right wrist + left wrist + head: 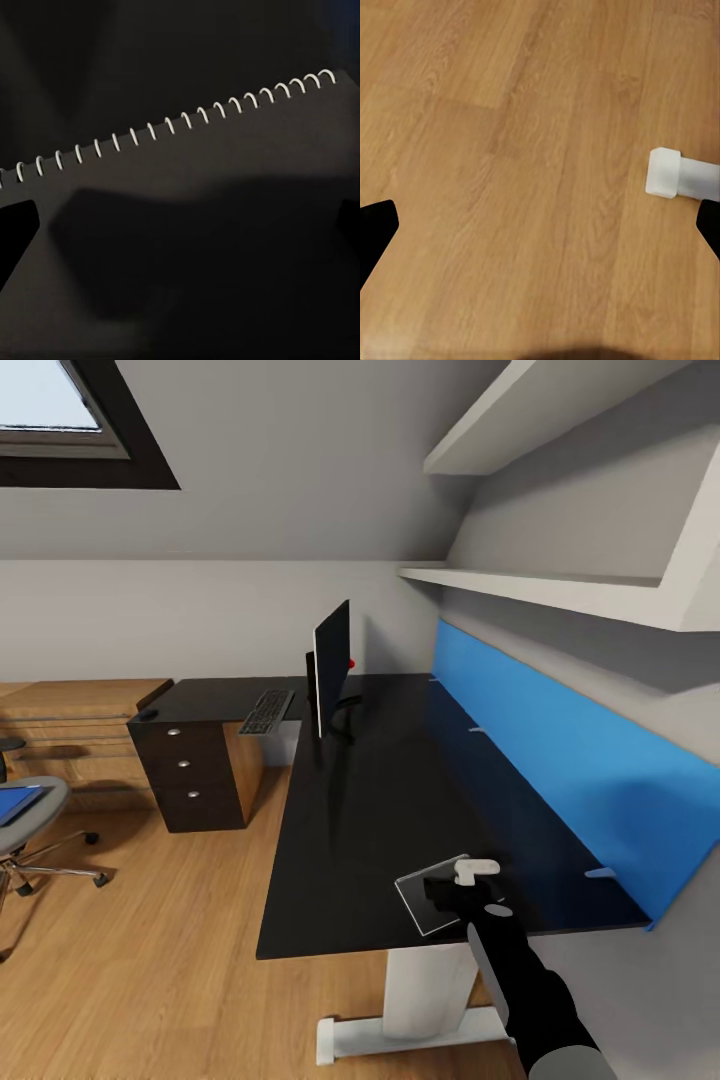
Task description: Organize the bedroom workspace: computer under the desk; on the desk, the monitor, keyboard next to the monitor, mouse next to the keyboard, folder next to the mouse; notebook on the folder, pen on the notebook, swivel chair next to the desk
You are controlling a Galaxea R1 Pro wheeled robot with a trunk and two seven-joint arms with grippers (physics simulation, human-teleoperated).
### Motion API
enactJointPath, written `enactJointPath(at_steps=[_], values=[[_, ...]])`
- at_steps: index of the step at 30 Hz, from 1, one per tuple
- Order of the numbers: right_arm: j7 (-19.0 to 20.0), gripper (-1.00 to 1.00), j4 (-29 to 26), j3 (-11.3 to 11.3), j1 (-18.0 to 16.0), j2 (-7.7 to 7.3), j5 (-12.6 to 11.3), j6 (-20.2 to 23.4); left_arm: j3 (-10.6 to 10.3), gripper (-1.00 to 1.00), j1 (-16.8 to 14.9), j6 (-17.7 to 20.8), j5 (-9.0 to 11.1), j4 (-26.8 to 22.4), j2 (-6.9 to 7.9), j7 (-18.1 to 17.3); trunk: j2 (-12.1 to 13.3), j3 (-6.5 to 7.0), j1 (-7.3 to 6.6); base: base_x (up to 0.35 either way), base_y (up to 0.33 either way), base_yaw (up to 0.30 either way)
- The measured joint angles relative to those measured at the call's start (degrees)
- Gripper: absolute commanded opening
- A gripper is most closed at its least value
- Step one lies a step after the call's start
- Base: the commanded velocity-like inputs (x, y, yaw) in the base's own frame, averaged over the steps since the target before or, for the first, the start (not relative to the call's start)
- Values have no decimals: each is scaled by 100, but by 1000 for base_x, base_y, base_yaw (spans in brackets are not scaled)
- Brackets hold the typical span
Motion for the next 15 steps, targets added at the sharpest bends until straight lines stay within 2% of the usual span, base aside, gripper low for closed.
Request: enactJointPath(at_steps=[15], values=[[2,100,13,-5,0,0,-2,-30,0,100,1,0,0,0,0,-4,0,0,0,-1,-1,0]])
